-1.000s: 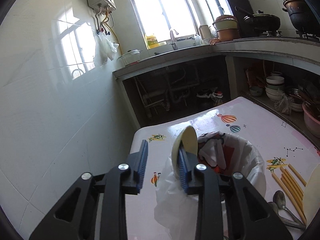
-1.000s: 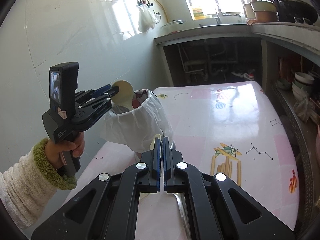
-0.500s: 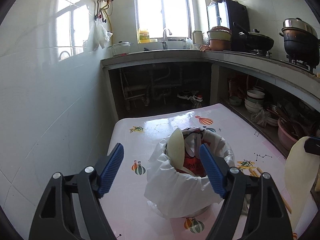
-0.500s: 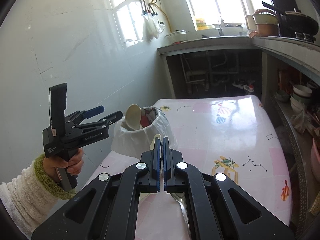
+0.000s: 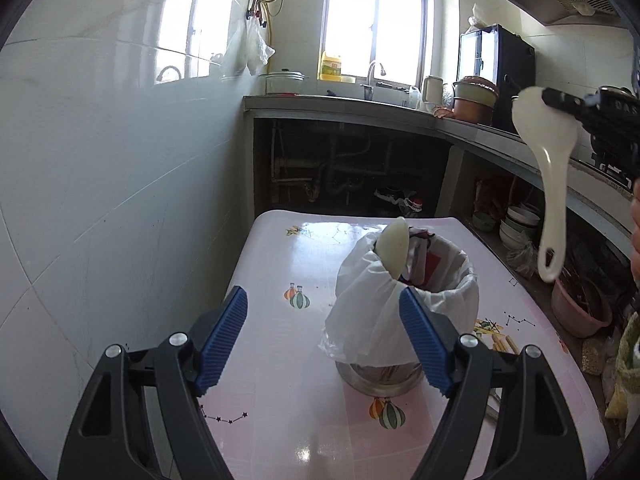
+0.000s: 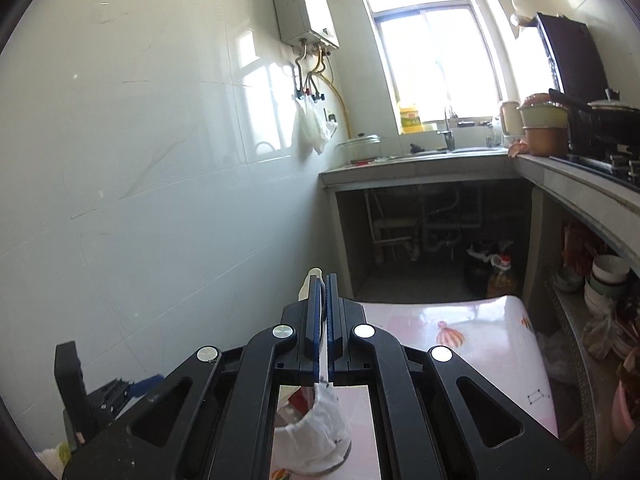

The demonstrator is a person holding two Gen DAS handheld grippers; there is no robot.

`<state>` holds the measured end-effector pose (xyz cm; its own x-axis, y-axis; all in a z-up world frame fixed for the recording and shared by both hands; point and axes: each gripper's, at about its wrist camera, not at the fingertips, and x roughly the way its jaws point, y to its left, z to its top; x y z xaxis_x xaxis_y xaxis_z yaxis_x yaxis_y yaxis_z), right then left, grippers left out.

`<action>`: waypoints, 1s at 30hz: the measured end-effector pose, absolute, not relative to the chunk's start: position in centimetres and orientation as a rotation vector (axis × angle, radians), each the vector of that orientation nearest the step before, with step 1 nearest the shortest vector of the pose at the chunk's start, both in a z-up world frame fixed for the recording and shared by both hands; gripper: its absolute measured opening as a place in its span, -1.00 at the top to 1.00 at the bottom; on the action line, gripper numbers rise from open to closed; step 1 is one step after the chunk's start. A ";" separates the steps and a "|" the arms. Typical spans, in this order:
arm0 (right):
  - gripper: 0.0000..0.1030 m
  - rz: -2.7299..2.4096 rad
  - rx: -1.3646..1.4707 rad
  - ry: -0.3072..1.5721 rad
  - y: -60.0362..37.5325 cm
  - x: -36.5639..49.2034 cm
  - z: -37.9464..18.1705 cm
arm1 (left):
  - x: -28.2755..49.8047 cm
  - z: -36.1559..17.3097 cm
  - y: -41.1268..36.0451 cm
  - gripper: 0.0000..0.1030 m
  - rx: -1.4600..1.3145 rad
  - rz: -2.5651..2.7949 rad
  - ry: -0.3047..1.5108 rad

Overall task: Organize utensils
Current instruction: 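Lower the wide cream ladle into the holder and open the right tool, then move the left tool to the larger steel spoon and grasp it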

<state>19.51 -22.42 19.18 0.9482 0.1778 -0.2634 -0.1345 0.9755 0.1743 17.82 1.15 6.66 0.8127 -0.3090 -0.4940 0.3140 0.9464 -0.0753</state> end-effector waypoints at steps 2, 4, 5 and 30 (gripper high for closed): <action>0.98 0.153 0.153 0.278 -22.3 21.4 18.9 | 17.2 5.9 1.4 -0.50 0.000 -0.327 0.543; 0.98 0.149 0.137 0.276 -21.9 23.3 18.2 | 16.9 5.3 1.6 -0.52 -0.011 -0.321 0.560; 0.98 0.146 0.127 0.277 -21.6 24.0 17.6 | 16.7 5.0 1.6 -0.53 -0.017 -0.321 0.569; 0.31 0.245 -0.159 0.390 -16.9 23.7 9.8 | 14.3 3.2 0.1 -0.66 0.044 -0.331 0.555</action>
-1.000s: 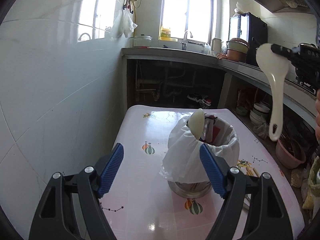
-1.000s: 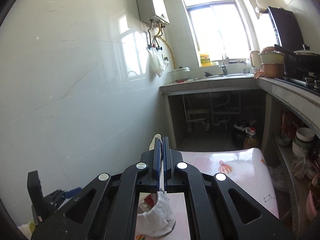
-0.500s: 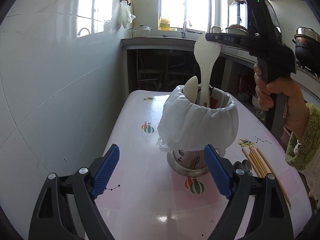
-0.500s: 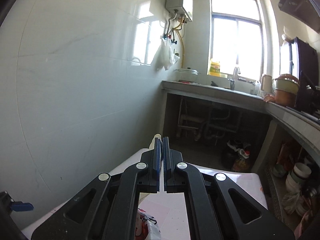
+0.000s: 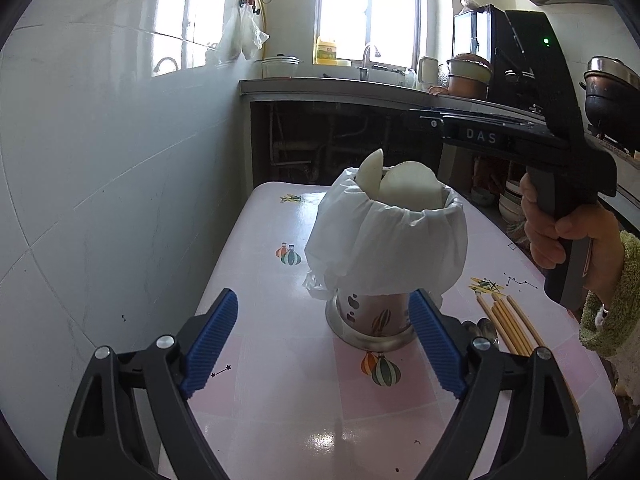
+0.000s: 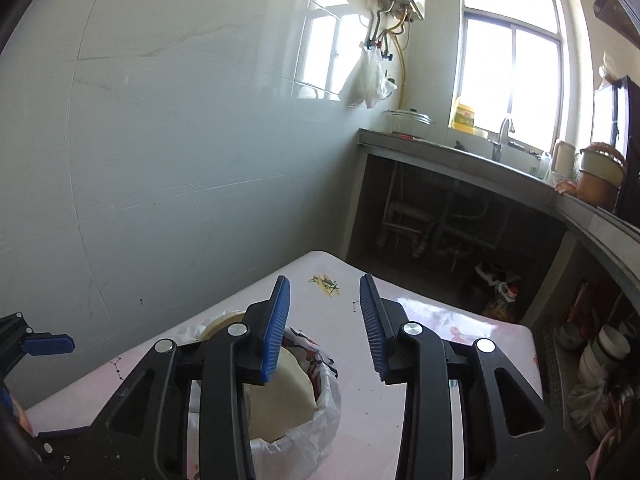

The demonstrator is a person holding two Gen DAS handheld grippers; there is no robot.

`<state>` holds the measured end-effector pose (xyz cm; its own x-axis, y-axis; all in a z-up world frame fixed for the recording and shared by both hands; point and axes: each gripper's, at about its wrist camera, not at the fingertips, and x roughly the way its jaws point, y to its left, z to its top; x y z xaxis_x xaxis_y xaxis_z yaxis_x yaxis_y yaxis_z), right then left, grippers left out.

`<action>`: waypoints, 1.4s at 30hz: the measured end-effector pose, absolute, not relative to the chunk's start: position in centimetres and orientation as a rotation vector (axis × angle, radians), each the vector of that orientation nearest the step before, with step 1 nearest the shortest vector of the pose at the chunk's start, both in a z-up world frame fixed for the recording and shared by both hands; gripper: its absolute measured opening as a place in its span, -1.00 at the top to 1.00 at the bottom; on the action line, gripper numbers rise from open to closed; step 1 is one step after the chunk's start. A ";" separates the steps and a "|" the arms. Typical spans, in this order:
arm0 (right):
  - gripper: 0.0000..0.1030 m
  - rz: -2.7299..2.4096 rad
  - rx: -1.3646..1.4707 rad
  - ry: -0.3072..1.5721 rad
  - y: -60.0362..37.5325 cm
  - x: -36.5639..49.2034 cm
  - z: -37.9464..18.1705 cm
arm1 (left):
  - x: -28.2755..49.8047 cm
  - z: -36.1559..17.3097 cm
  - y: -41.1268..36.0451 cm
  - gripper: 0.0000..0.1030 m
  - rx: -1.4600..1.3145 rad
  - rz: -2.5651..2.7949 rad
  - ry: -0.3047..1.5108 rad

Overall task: Organize utensils
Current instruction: 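Move the left tool to the larger steel spoon and grasp it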

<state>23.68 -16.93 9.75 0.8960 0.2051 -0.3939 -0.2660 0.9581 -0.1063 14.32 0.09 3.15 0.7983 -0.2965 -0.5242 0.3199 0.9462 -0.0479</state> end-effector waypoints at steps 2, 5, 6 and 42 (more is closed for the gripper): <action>0.29 0.255 -0.097 0.400 -18.1 22.9 10.4 | 14.1 3.2 0.0 -0.68 0.037 -0.331 0.557; 0.29 0.265 0.009 0.420 -20.3 21.8 11.2 | 13.7 3.2 -0.1 -0.70 0.029 -0.342 0.559; 0.29 0.263 0.039 0.427 -21.1 21.3 11.4 | 13.6 3.2 -0.2 -0.72 0.029 -0.346 0.561; 0.64 0.169 0.478 0.906 -29.1 10.1 -5.2 | 18.5 -7.5 -14.0 0.17 0.010 -0.632 0.919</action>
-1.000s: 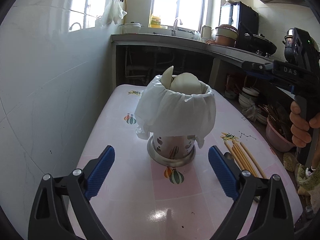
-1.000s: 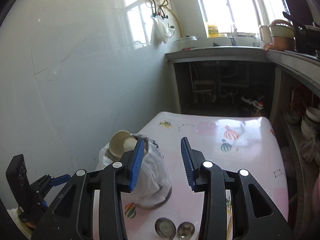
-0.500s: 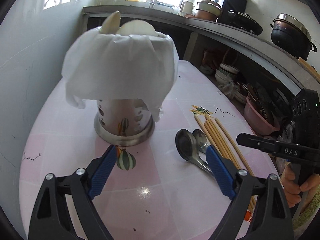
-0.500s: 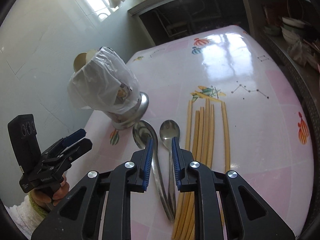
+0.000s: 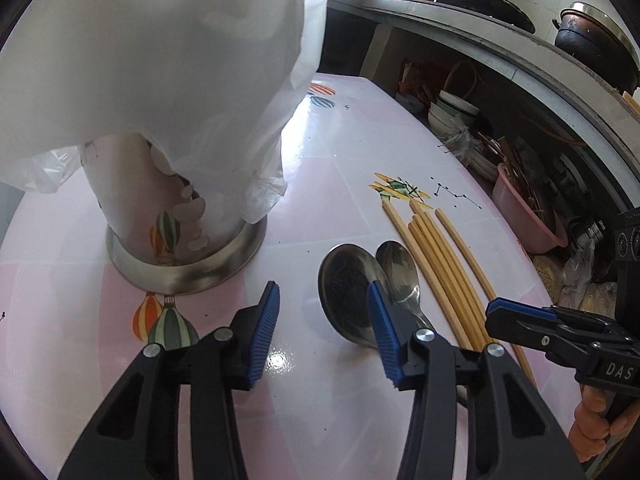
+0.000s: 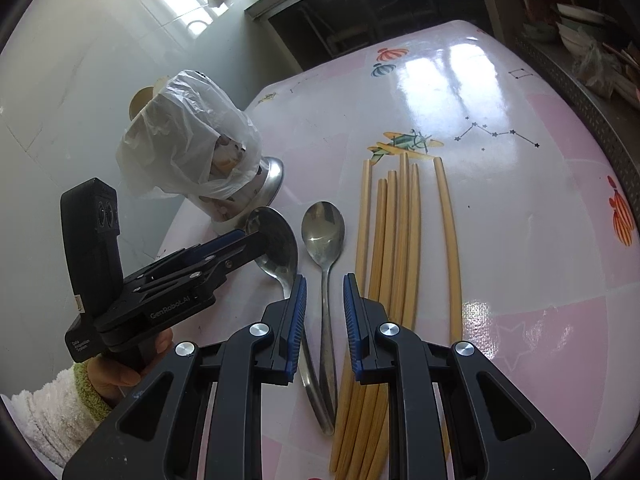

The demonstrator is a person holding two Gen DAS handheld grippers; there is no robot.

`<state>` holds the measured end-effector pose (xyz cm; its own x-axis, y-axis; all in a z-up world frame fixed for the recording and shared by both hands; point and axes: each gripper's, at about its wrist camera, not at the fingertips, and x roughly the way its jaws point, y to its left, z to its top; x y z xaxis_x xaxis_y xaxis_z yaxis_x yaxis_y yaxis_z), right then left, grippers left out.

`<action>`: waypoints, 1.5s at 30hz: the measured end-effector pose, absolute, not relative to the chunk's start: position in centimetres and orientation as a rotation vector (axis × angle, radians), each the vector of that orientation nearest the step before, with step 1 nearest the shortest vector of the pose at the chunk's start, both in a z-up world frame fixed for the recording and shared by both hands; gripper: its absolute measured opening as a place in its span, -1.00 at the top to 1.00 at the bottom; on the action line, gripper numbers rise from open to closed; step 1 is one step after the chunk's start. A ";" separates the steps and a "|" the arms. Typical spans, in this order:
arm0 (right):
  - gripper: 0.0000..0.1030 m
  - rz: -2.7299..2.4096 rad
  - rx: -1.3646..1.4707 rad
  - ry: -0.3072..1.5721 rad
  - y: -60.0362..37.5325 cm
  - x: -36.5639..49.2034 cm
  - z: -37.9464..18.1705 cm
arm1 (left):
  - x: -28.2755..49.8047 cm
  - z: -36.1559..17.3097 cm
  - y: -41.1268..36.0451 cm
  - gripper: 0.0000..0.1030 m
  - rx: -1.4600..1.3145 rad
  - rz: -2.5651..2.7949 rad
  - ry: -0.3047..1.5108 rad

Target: Organize utensils

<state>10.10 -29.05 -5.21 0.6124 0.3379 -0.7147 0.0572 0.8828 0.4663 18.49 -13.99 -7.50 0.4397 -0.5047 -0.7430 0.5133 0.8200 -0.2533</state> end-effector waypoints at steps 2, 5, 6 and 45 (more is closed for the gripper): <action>0.64 0.170 0.485 0.905 -29.2 10.1 -5.3 | 18.8 -7.7 -14.0 0.19 -0.006 -0.630 0.926; 0.64 0.173 0.493 0.900 -29.4 10.1 -5.3 | 19.2 -7.9 -14.3 0.22 -0.026 -0.629 0.939; 0.64 0.173 0.494 0.898 -29.5 10.0 -5.3 | 19.2 -8.0 -14.4 0.25 -0.028 -0.629 0.938; 0.51 0.218 0.456 0.994 -27.6 12.5 -5.1 | 18.4 -4.6 -4.4 0.93 -0.074 -0.548 0.909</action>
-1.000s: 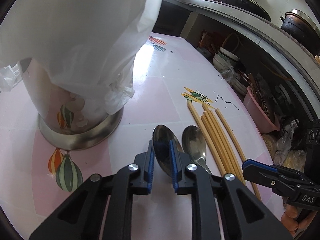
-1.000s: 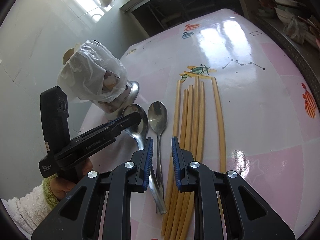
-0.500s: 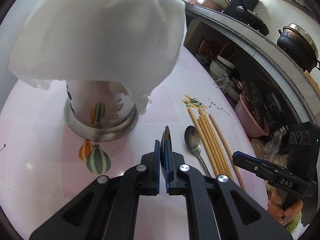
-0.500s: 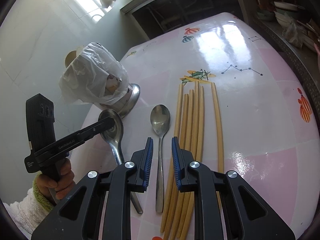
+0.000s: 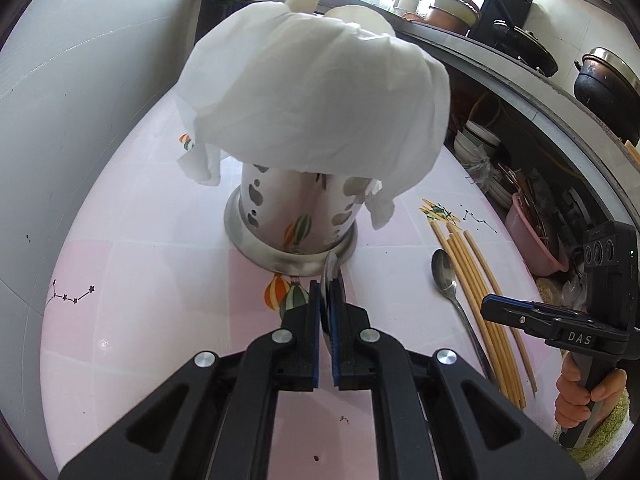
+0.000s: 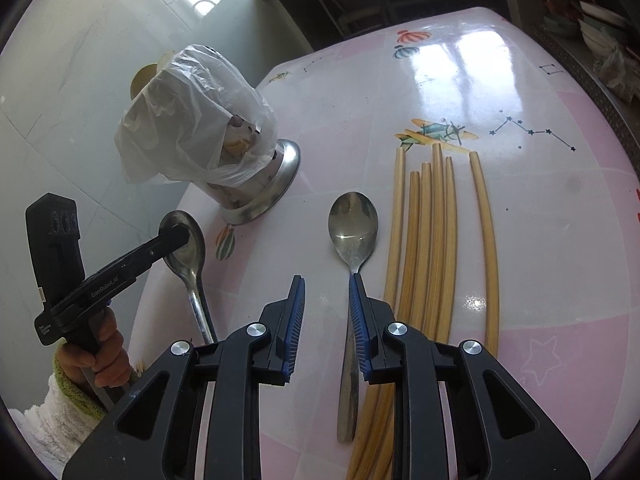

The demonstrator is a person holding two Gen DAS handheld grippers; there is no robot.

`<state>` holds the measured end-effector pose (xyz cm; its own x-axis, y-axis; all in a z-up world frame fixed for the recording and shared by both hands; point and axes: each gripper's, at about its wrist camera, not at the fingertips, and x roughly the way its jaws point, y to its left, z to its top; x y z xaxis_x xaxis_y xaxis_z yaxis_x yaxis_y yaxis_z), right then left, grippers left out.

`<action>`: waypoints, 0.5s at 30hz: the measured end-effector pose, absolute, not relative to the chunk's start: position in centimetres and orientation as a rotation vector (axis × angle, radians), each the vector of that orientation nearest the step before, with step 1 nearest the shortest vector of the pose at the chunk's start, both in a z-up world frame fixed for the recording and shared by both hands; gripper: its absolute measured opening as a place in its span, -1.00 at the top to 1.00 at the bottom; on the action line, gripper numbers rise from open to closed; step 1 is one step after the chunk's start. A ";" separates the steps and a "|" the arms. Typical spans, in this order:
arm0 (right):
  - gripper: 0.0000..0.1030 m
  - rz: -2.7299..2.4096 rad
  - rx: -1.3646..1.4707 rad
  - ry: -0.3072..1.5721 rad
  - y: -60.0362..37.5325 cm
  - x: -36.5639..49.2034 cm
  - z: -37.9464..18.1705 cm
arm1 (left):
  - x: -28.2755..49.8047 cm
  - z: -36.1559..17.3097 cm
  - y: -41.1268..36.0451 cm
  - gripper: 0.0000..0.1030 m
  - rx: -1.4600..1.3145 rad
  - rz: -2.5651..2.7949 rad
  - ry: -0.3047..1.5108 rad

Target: Organize utensils

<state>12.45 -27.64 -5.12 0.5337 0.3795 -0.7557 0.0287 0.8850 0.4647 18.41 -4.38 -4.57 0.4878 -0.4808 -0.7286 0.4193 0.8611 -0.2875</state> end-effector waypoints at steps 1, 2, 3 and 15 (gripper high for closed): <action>0.50 0.212 0.456 1.006 -27.7 12.6 -5.4 | 18.5 -4.7 -4.2 0.93 -0.079 -0.544 0.909; 0.49 0.205 0.455 1.019 -27.7 12.8 -5.7 | 18.6 -4.8 -4.0 0.93 -0.080 -0.541 0.908; 0.49 0.202 0.453 1.031 -27.7 13.1 -5.9 | 18.7 -4.9 -3.9 0.92 -0.079 -0.536 0.907; 0.50 0.164 0.391 1.067 -26.8 14.8 -6.6 | 19.4 -5.6 -3.1 0.91 -0.081 -0.510 0.908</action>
